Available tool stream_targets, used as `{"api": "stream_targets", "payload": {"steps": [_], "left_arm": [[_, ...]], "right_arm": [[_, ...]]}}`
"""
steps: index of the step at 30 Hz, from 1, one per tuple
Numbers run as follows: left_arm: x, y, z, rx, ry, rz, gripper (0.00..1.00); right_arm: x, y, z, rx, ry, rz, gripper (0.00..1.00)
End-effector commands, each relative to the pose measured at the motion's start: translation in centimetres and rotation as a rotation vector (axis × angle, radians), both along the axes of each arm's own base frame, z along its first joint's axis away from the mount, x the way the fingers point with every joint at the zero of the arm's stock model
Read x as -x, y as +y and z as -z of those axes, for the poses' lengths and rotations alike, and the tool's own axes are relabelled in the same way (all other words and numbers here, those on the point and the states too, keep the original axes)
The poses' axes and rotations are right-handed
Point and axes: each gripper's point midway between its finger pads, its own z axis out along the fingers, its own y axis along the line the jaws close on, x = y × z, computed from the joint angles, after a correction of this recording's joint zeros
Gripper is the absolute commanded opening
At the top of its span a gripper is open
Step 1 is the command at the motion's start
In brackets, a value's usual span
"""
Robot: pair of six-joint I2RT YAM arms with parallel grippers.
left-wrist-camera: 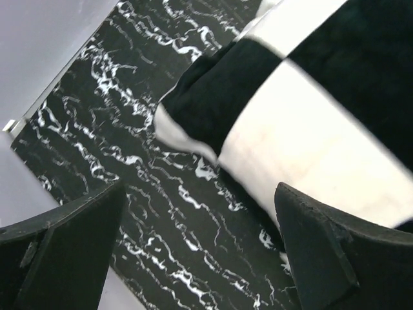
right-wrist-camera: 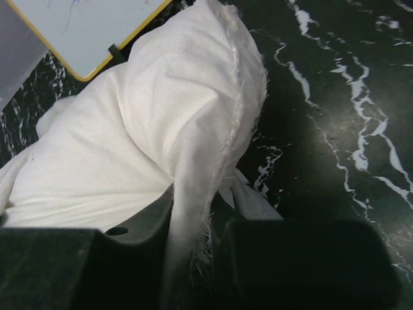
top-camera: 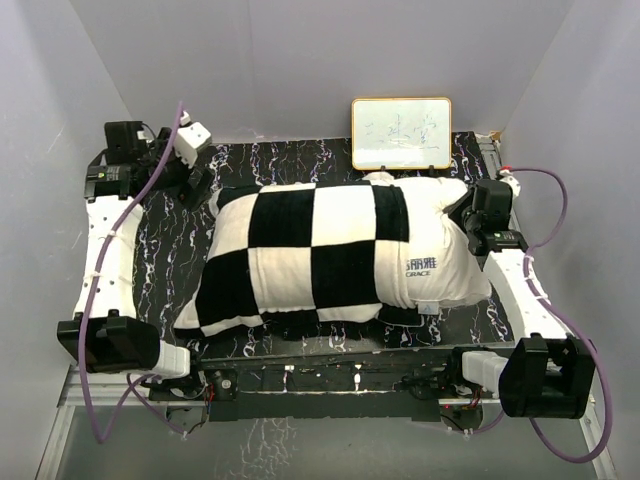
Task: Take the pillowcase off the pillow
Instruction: Remove the pillow from the pillowcase.
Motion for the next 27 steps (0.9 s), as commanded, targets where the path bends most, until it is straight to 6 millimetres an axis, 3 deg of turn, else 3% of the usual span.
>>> {"api": "stream_targets", "payload": {"steps": [1, 4, 9, 12, 16, 19, 22, 27], "left_arm": [[2.1, 2.0, -0.1, 0.009, 0.056, 0.024, 0.97], [5.8, 1.2, 2.0, 0.015, 0.183, 0.153, 0.97], [12.7, 0.8, 7.6, -0.017, 0.456, 0.311, 0.97], [14.6, 0.9, 9.5, -0.014, 0.533, 0.32, 0.97], [16.8, 1.3, 12.3, -0.098, 0.513, 0.435, 0.97], [17.8, 1.3, 14.5, -0.049, 0.648, 0.418, 0.97], [19.4, 1.0, 16.8, -0.006, 0.762, 0.428, 0.97], [20.0, 0.6, 19.7, -0.041, 0.7, 0.431, 0.97]], "right_arm": [[-2.0, -7.9, -8.3, 0.149, -0.243, 0.299, 0.08], [-1.7, -8.3, -8.9, 0.14, -0.261, 0.333, 0.08], [-1.2, -7.8, -8.7, 0.101, -0.302, 0.331, 0.08], [-0.8, -8.3, -8.7, 0.128, -0.299, 0.35, 0.08], [-0.2, -9.5, -10.3, 0.18, -0.334, 0.401, 0.08], [0.0, -10.3, -10.9, 0.223, -0.329, 0.427, 0.08], [0.2, -10.1, -9.6, 0.227, -0.293, 0.416, 0.08], [1.2, -9.3, -6.5, 0.21, -0.235, 0.376, 0.08]]}}
